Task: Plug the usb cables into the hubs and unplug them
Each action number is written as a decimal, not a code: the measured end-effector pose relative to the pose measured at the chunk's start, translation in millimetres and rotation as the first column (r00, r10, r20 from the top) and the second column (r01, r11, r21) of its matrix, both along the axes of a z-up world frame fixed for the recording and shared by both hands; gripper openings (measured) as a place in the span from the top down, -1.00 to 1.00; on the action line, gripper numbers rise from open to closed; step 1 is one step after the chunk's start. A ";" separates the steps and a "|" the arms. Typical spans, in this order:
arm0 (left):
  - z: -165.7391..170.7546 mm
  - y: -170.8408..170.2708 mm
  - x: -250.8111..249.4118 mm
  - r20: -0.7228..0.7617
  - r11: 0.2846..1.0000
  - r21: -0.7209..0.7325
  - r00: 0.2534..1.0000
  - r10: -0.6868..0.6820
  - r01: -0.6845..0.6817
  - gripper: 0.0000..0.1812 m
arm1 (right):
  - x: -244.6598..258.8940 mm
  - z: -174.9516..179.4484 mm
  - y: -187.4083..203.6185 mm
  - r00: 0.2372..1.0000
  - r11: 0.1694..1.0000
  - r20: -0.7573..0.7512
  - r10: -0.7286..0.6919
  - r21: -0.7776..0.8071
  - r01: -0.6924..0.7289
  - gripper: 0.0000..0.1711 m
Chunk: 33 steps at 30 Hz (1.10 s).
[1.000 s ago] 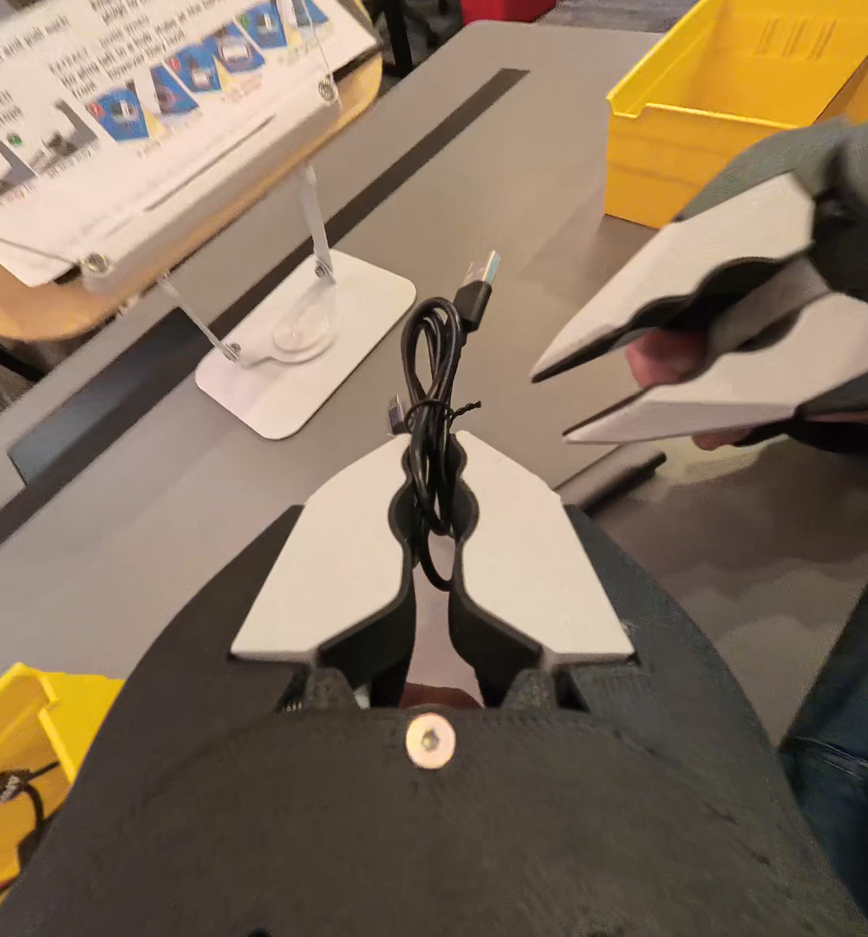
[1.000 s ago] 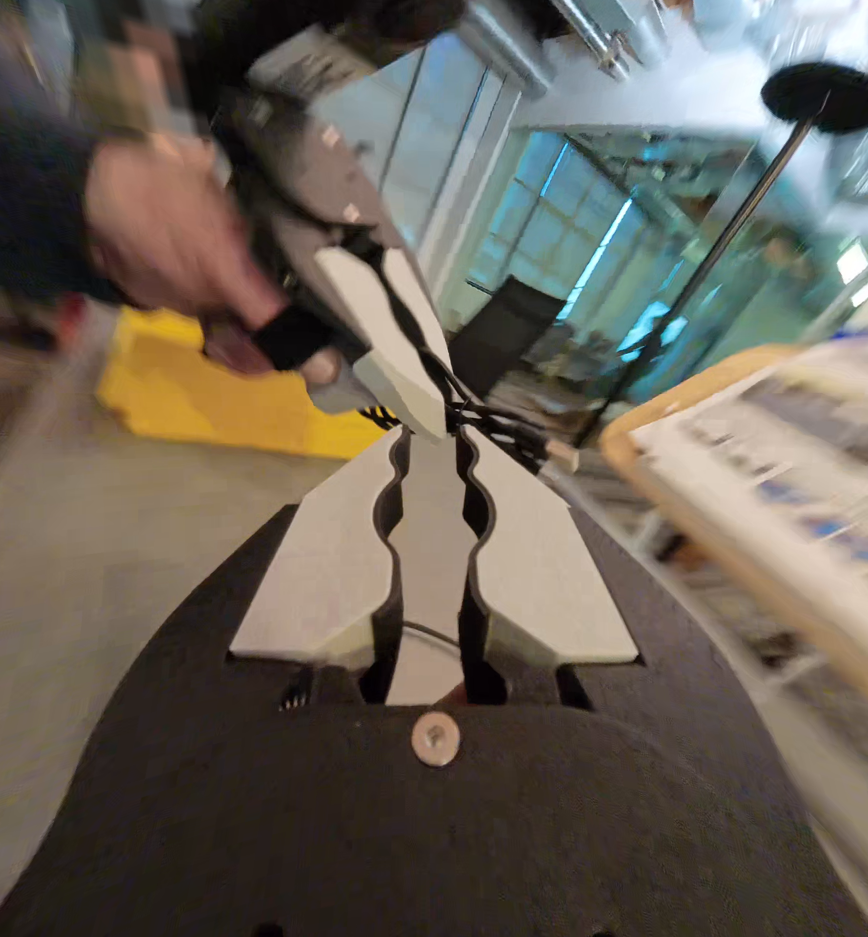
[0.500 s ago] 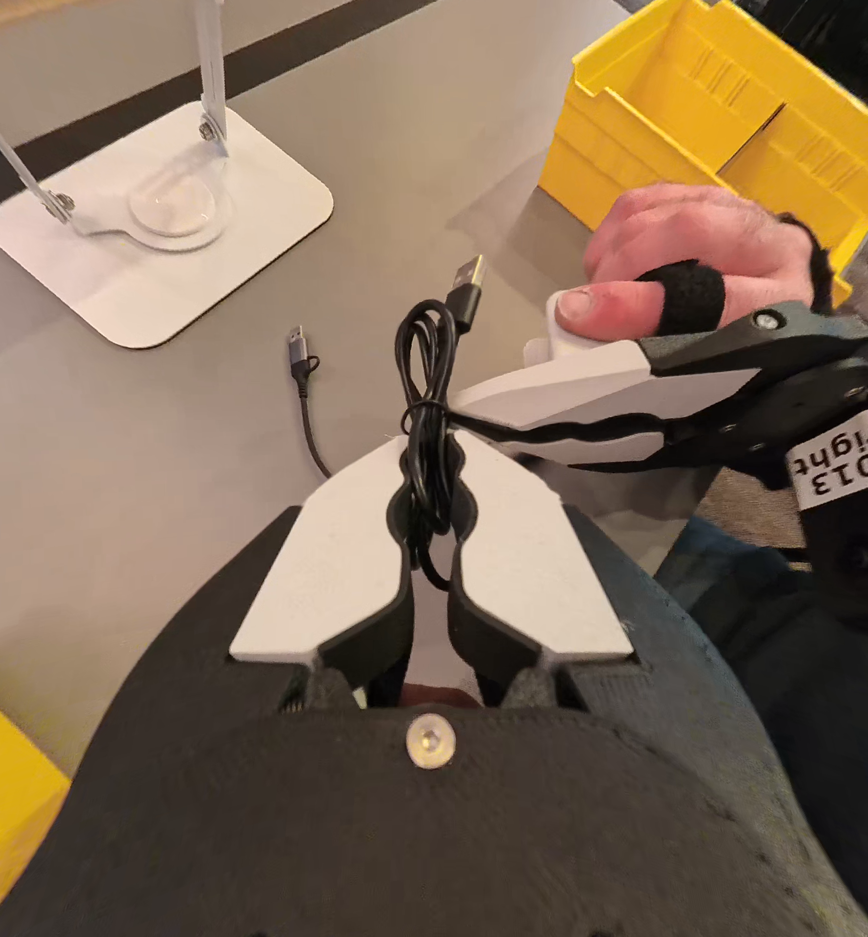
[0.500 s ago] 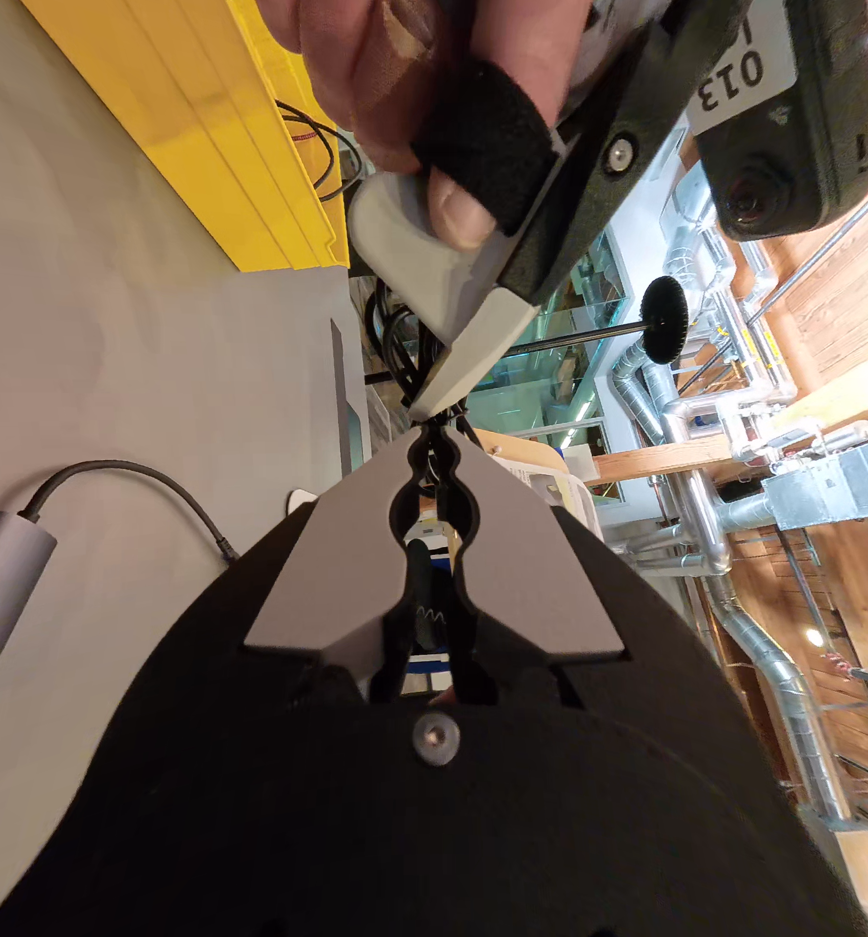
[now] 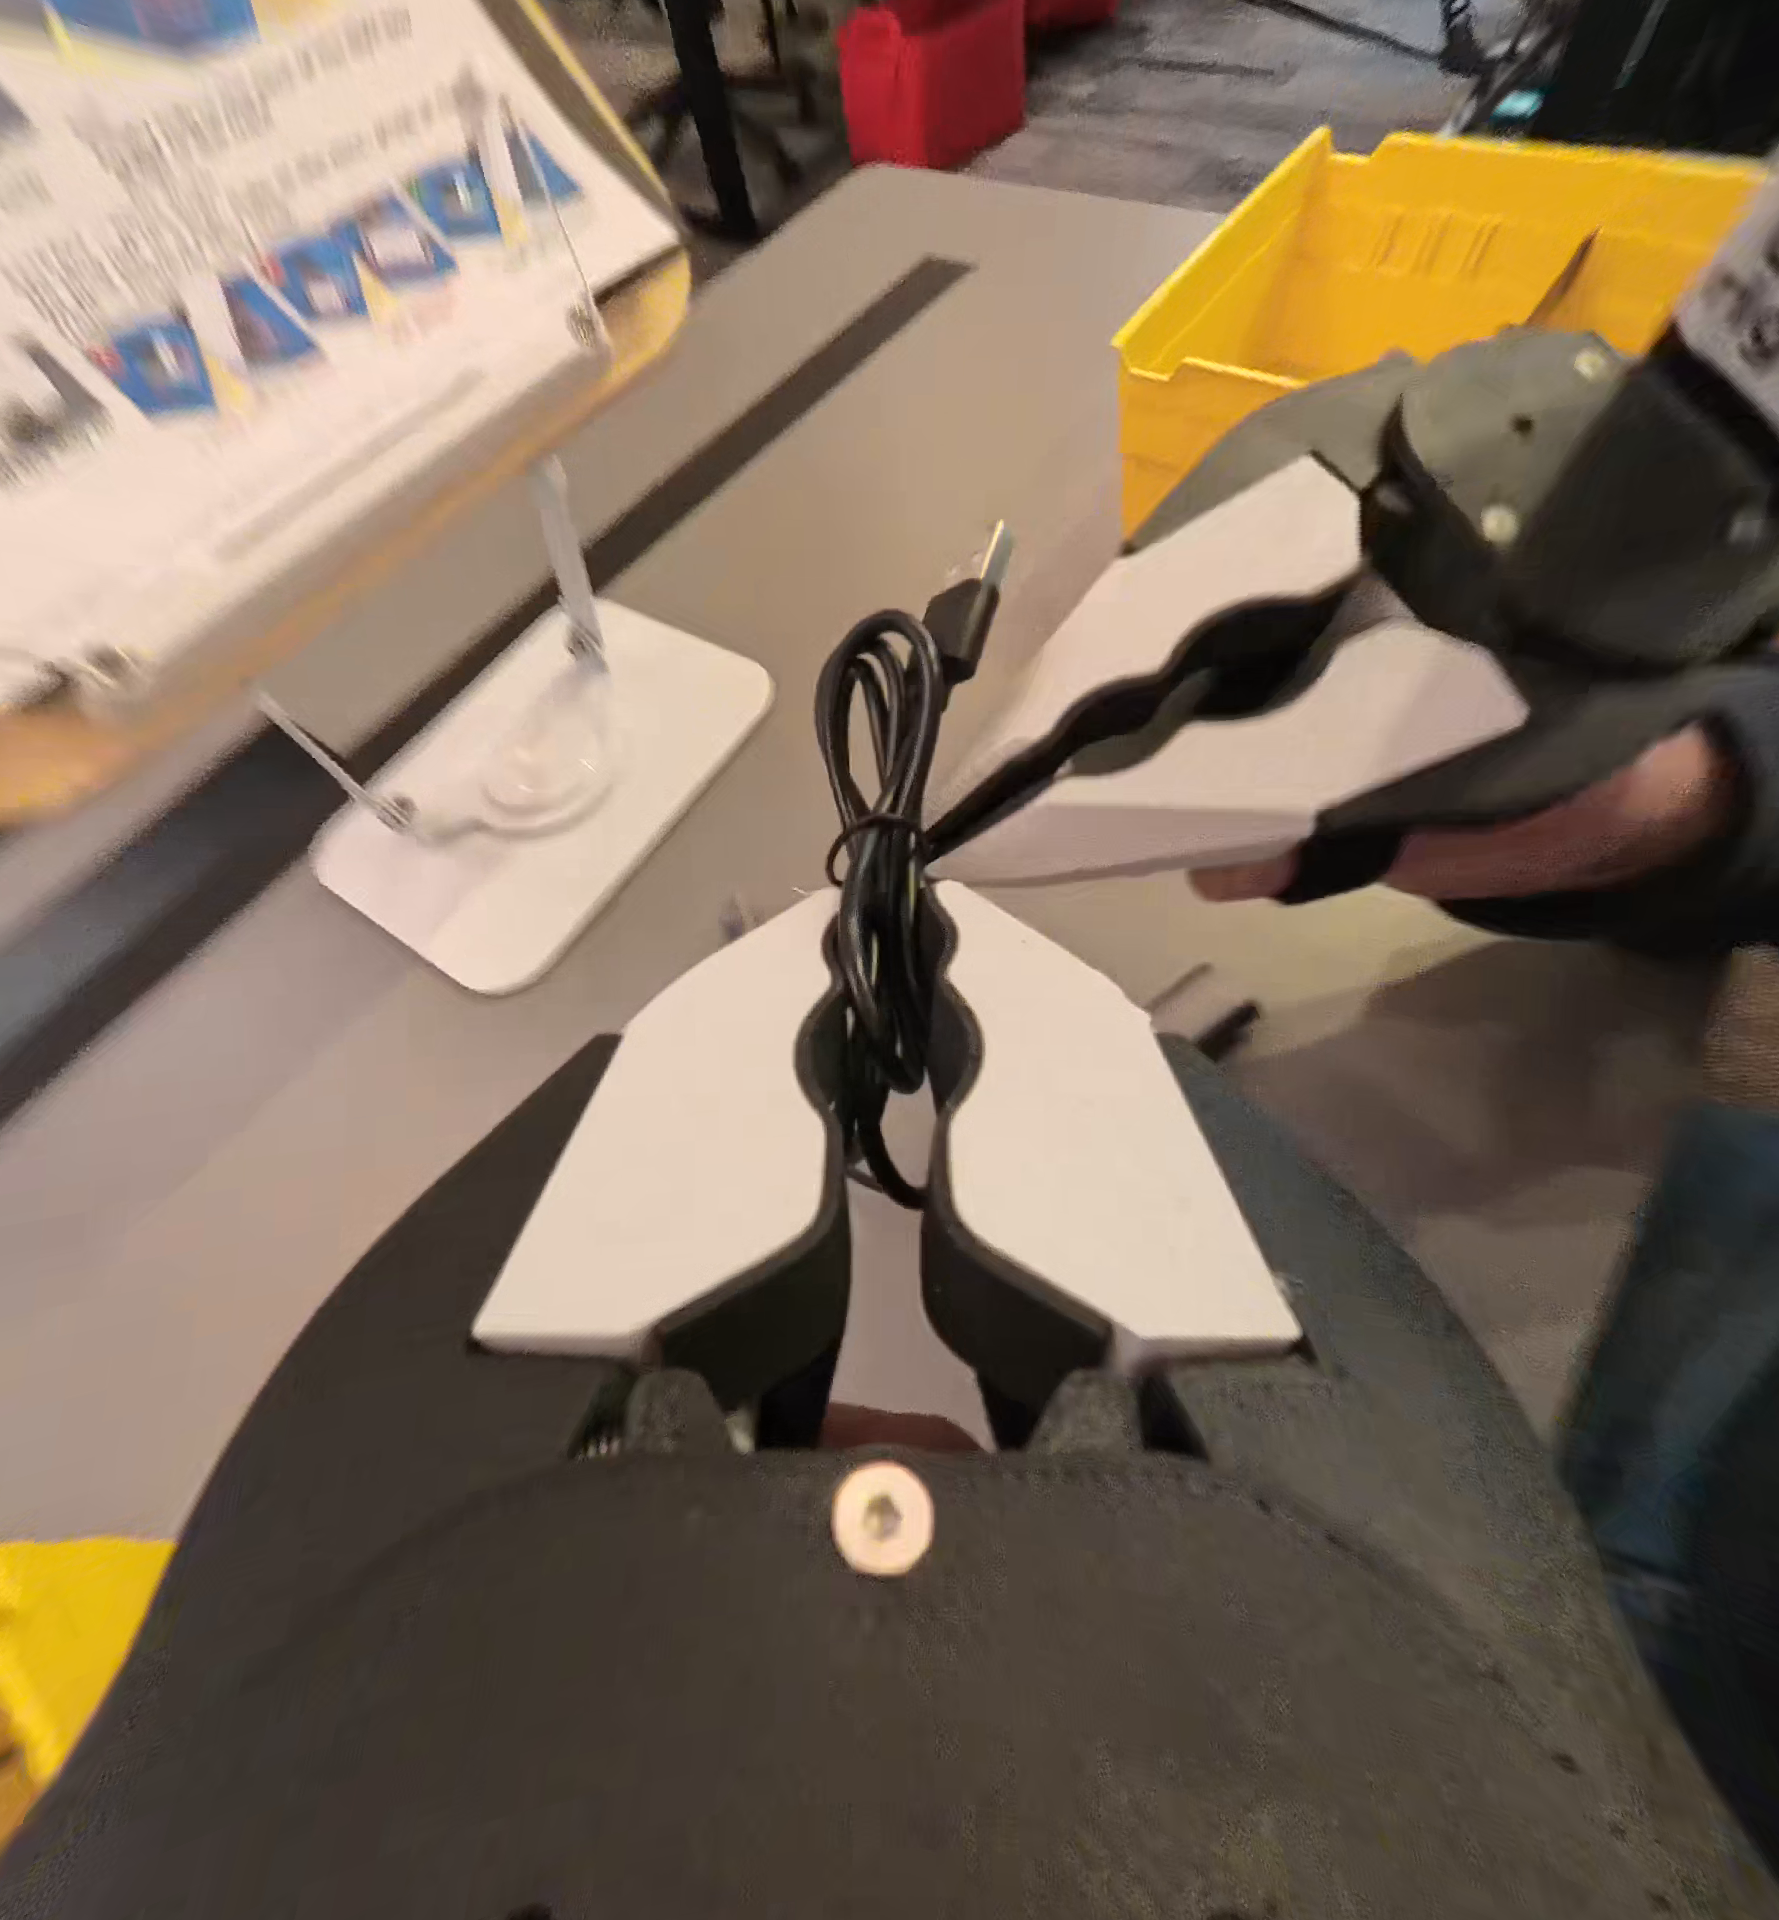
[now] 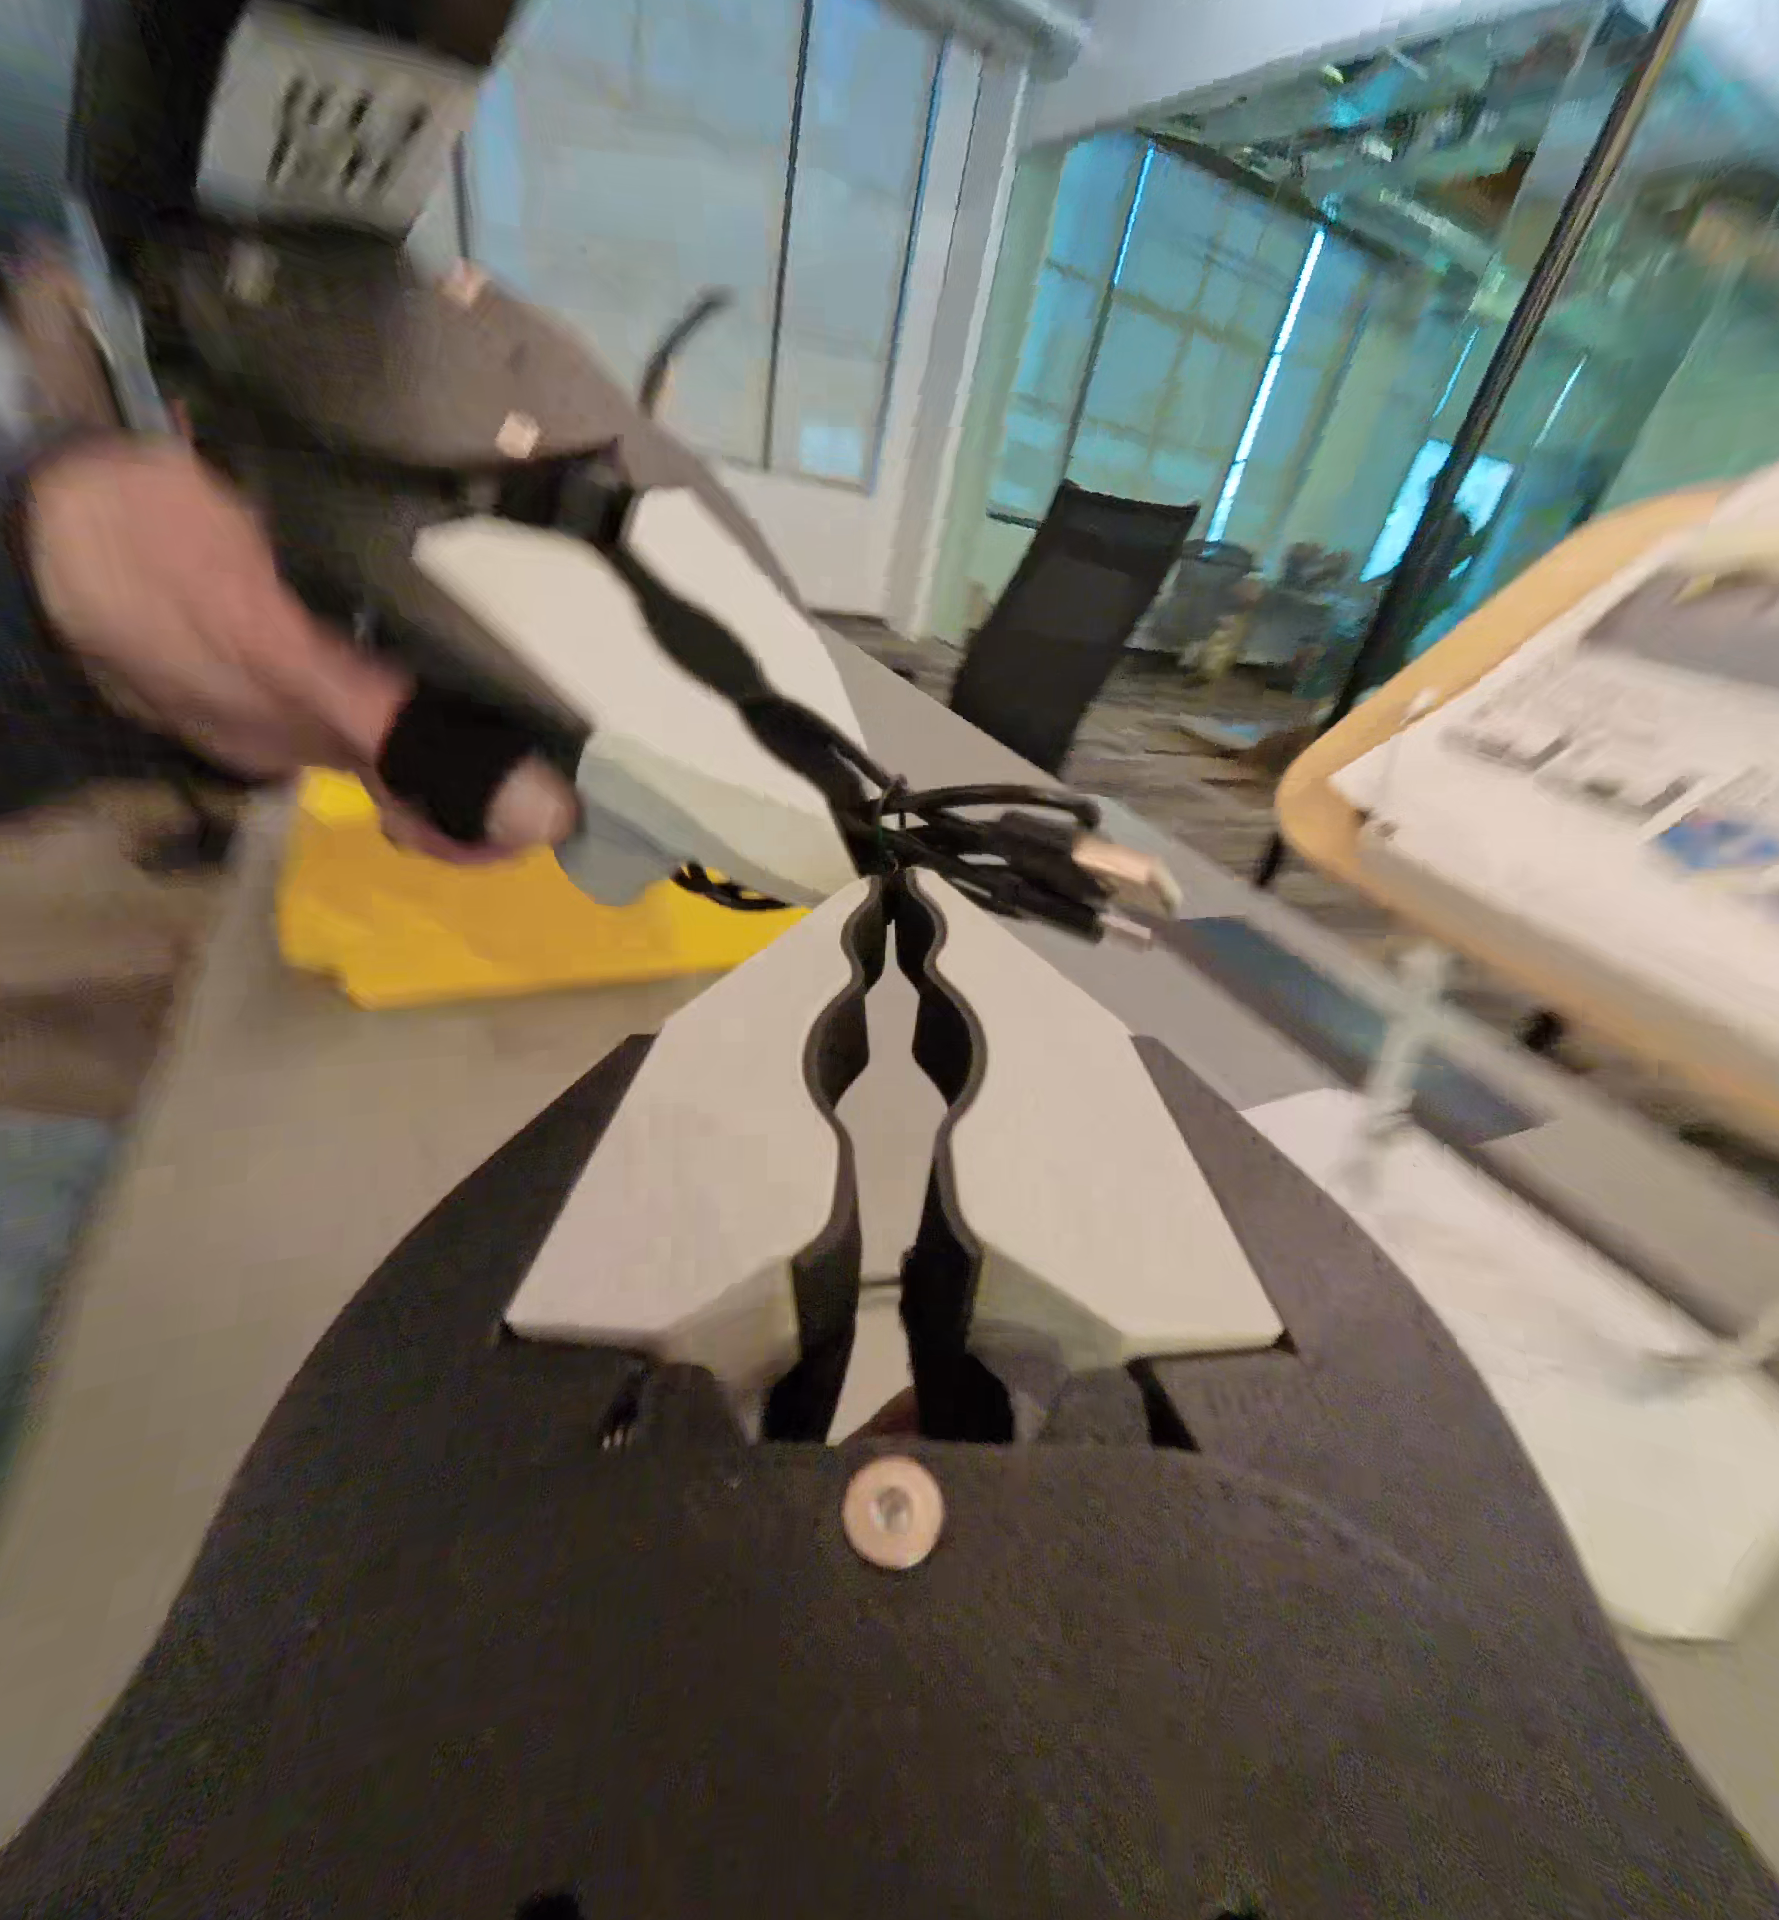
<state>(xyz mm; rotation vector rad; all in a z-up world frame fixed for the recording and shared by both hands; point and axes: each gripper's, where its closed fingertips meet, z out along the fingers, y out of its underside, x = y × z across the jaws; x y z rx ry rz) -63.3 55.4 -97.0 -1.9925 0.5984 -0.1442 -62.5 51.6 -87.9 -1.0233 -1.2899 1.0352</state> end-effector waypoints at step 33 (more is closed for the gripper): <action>-12.5 -6.0 0.9 0.098 0.960 -0.275 0.992 0.080 -0.050 0.90 | -4.0 -6.7 1.1 0.960 0.428 -0.046 -0.276 0.888 0.166 0.90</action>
